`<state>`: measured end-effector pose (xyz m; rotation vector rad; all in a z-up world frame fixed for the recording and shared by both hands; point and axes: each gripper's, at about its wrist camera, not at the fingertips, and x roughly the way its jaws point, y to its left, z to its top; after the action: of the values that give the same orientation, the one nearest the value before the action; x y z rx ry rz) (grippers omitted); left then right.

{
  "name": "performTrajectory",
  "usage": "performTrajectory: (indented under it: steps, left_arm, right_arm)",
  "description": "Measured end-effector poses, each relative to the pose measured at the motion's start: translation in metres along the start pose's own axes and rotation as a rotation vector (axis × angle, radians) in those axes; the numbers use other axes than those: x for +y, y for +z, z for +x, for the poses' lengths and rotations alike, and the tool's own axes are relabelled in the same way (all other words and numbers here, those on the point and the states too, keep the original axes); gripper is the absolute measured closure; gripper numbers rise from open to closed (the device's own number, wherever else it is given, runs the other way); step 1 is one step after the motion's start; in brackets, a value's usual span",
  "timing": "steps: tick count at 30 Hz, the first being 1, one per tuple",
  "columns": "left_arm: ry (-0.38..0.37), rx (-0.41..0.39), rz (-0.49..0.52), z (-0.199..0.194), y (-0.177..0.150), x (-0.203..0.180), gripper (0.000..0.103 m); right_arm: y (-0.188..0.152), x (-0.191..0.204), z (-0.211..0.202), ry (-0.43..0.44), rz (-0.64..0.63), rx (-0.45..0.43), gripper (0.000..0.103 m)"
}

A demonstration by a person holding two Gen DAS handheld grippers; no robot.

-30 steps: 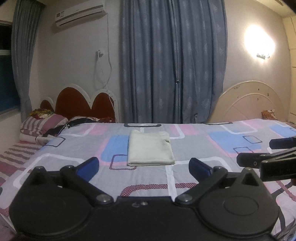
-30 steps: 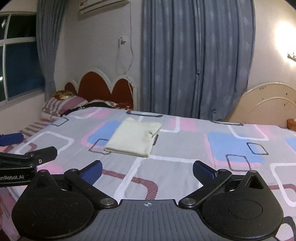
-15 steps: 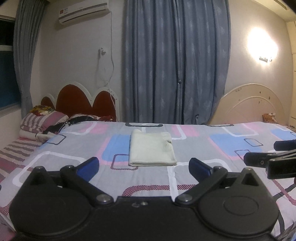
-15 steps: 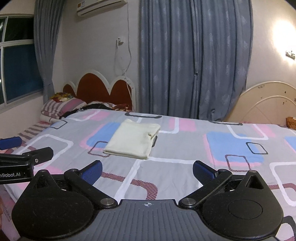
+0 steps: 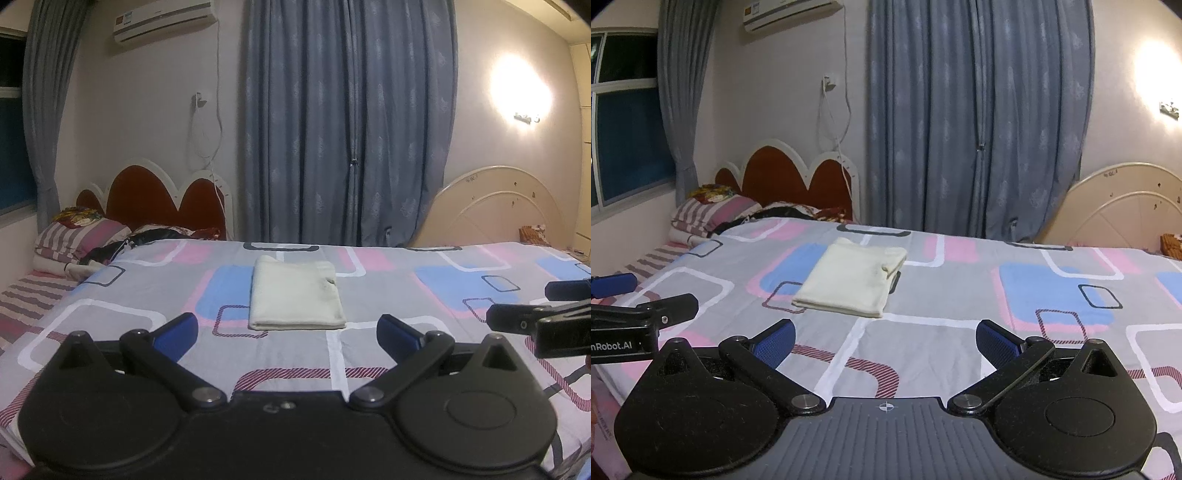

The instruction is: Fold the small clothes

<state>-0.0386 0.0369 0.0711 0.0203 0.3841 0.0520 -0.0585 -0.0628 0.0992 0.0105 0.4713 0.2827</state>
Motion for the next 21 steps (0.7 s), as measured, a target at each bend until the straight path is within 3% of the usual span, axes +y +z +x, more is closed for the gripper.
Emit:
performTrajectory:
  steps: [21]
  left_arm:
    - [0.004,0.0,-0.003,-0.0033,-0.0009,-0.0029,0.0]
  right_arm:
    - [0.001,-0.0074,-0.0036,0.011,-0.011,0.001,0.0]
